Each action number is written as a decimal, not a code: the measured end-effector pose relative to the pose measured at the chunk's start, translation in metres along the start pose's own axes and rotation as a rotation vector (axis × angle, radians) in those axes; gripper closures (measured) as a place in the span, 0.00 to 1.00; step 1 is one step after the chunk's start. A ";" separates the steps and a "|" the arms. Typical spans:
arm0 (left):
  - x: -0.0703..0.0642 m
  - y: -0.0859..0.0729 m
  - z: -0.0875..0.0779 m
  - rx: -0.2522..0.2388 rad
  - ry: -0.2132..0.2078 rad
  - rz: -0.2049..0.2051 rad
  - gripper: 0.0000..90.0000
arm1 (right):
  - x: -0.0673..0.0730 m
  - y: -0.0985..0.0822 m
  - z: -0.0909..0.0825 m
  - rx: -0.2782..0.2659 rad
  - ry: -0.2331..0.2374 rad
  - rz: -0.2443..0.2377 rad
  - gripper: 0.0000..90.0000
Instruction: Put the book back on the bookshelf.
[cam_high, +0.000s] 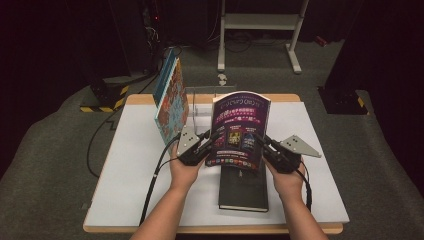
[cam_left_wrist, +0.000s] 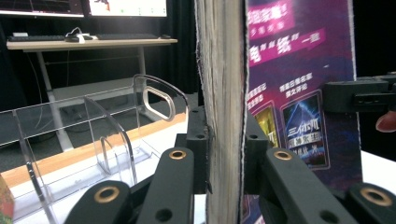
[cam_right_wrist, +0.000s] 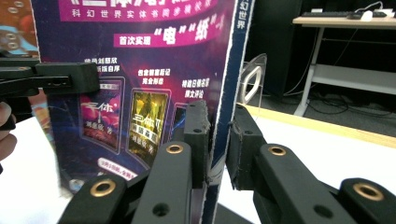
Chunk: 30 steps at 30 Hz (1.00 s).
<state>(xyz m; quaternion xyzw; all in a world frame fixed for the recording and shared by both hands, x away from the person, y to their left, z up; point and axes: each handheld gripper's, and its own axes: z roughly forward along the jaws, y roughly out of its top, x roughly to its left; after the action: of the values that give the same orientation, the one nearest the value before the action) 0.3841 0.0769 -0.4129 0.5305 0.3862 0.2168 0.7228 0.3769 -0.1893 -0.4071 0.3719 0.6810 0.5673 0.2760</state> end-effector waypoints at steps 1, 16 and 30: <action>-0.001 0.000 -0.005 0.005 -0.001 -0.003 0.83 | 0.004 -0.003 -0.007 -0.009 0.003 0.002 0.88; -0.004 -0.001 -0.030 0.002 0.008 -0.039 0.54 | 0.021 -0.017 -0.028 -0.003 0.101 0.004 0.66; 0.001 -0.006 -0.039 0.053 0.041 -0.081 0.52 | 0.029 -0.012 -0.016 0.025 0.115 -0.025 0.93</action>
<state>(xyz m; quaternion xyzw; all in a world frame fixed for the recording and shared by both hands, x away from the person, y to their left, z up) 0.3539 0.0988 -0.4240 0.5289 0.4277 0.1876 0.7086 0.3457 -0.1755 -0.4144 0.3335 0.7073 0.5756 0.2390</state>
